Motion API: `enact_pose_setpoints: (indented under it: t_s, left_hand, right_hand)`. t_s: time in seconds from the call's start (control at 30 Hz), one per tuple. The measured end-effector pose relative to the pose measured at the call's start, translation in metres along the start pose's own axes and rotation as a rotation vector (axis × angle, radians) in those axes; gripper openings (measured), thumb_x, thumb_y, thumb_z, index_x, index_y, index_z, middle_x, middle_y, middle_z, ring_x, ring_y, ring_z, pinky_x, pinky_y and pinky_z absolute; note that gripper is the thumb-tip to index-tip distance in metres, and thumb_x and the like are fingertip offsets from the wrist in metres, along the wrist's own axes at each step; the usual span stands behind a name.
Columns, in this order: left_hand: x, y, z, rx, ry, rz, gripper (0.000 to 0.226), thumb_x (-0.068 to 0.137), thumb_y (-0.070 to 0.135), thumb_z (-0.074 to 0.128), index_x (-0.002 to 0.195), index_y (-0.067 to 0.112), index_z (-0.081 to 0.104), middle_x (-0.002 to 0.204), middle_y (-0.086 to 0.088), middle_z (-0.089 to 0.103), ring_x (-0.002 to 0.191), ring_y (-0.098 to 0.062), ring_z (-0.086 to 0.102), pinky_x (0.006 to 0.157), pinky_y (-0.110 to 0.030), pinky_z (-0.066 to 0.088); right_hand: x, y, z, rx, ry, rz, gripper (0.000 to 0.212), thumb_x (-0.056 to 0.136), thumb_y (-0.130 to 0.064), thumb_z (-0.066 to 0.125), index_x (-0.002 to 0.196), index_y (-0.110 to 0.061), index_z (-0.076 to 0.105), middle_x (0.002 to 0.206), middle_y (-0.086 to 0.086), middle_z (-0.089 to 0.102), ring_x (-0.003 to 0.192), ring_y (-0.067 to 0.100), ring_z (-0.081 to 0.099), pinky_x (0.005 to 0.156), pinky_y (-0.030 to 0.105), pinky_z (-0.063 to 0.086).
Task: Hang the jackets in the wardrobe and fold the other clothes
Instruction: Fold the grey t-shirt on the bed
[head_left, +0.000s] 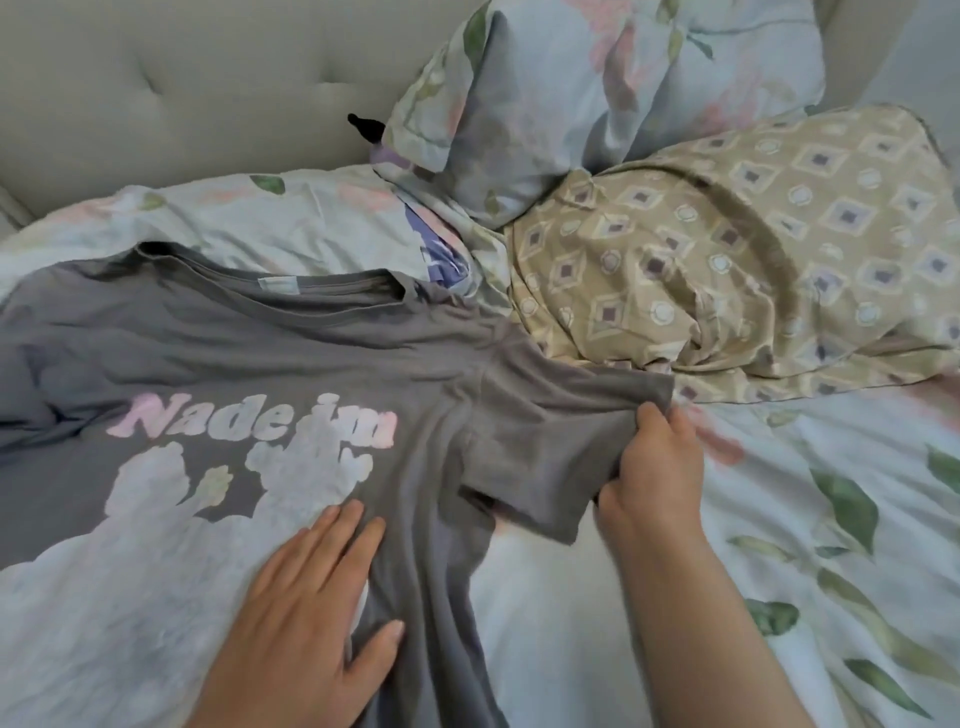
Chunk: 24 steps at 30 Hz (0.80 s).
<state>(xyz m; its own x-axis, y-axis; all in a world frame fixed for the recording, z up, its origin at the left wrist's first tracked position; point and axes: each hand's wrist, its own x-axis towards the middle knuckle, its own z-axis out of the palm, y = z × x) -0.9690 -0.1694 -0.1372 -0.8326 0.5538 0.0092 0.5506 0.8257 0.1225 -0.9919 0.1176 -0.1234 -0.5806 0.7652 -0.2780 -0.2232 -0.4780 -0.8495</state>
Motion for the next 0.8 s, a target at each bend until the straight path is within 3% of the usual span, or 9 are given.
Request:
enact_pose_setpoints:
  t_s: [0.1,0.17,0.23,0.33,0.43,0.57,0.63,0.7,0.8]
  left_hand:
    - [0.006,0.006,-0.014,0.098,-0.077,0.005,0.077,0.066,0.058,0.045,0.116,0.005,0.072,0.128,-0.015,0.065,0.112,-0.034,0.066,0.112,-0.02,0.011]
    - [0.016,0.009,-0.031,0.208,-0.198,0.023,0.086,0.065,0.066,0.039,0.12,0.007,0.07,0.136,-0.012,0.058,0.113,-0.027,0.067,0.113,-0.022,0.014]
    - [0.035,0.009,-0.049,0.229,-0.337,0.044,0.102,0.063,0.078,0.027,0.145,0.02,0.045,0.156,0.005,0.034,0.136,-0.013,0.045,0.109,-0.024,0.024]
    - [0.077,0.026,-0.074,0.139,-0.284,0.081,0.086,0.062,0.083,0.018,0.133,0.038,0.039,0.136,0.018,0.035,0.132,-0.009,0.033,0.106,-0.028,0.031]
    - [0.13,0.066,-0.068,-0.076,-0.125,0.203,0.087,0.08,0.076,0.039,0.154,0.038,0.015,0.163,0.014,0.01,0.15,-0.009,0.008,0.121,-0.028,0.011]
    - [0.151,0.122,-0.024,-0.081,-0.39,0.284,0.113,0.078,0.073,0.054,0.157,0.022,-0.008,0.164,-0.001,-0.019,0.15,-0.017,-0.021,0.121,-0.037,-0.012]
    - [0.15,0.131,-0.013,-0.096,-0.35,0.248,0.108,0.078,0.062,0.058,0.157,0.019,-0.001,0.165,-0.007,-0.011,0.151,-0.024,-0.016,0.121,-0.038,-0.011]
    - [0.153,0.134,-0.016,-0.293,-0.2,0.221,0.075,0.078,0.037,0.059,0.146,0.022,0.031,0.156,-0.005,0.029,0.148,-0.026,0.018,0.123,-0.034,0.013]
    - [0.155,0.134,-0.028,-0.577,-0.028,0.146,0.042,0.079,0.021,0.053,0.119,0.032,0.056,0.116,0.009,0.064,0.113,-0.016,0.058,0.094,-0.034,0.049]
  right_hand:
    - [0.015,-0.015,-0.003,0.231,0.116,0.11,0.022,0.098,-0.01,0.052,0.091,-0.028,0.062,0.127,0.003,0.064,0.109,0.016,0.064,0.1,0.036,0.05]
    - [0.018,-0.02,-0.006,0.33,0.105,0.182,0.019,0.099,-0.011,0.055,0.09,-0.026,0.061,0.125,0.003,0.065,0.106,0.012,0.066,0.101,0.037,0.05]
    - [0.012,-0.024,-0.005,0.384,-0.106,0.272,0.013,0.098,-0.021,0.059,0.091,-0.02,0.07,0.112,0.008,0.073,0.099,0.017,0.072,0.092,0.04,0.056]
    - [0.004,-0.028,-0.006,0.091,-0.353,0.247,0.032,0.089,-0.001,0.063,0.116,-0.018,0.066,0.109,0.011,0.075,0.099,0.028,0.073,0.084,0.047,0.06]
    - [0.003,-0.03,-0.006,-0.06,-0.281,0.125,0.059,0.077,0.023,0.049,0.119,-0.017,0.061,0.106,0.016,0.073,0.094,0.033,0.072,0.078,0.05,0.06]
    - [0.013,-0.036,-0.011,0.089,-0.139,0.09,0.055,0.083,0.022,0.044,0.121,-0.012,0.062,0.101,0.019,0.071,0.085,0.028,0.07,0.07,0.036,0.06]
    - [0.014,-0.039,-0.012,0.187,-0.216,0.153,0.04,0.087,0.018,0.045,0.109,-0.008,0.066,0.088,0.016,0.069,0.073,0.021,0.069,0.061,0.028,0.058]
    - [0.015,-0.042,-0.014,0.278,-0.292,0.223,0.03,0.086,0.012,0.048,0.097,-0.008,0.067,0.077,0.011,0.062,0.064,0.017,0.062,0.059,0.026,0.056]
    - [0.012,-0.047,-0.014,0.377,-0.404,0.262,0.028,0.076,0.005,0.052,0.099,-0.007,0.064,0.076,0.009,0.06,0.064,0.013,0.061,0.061,0.024,0.057]
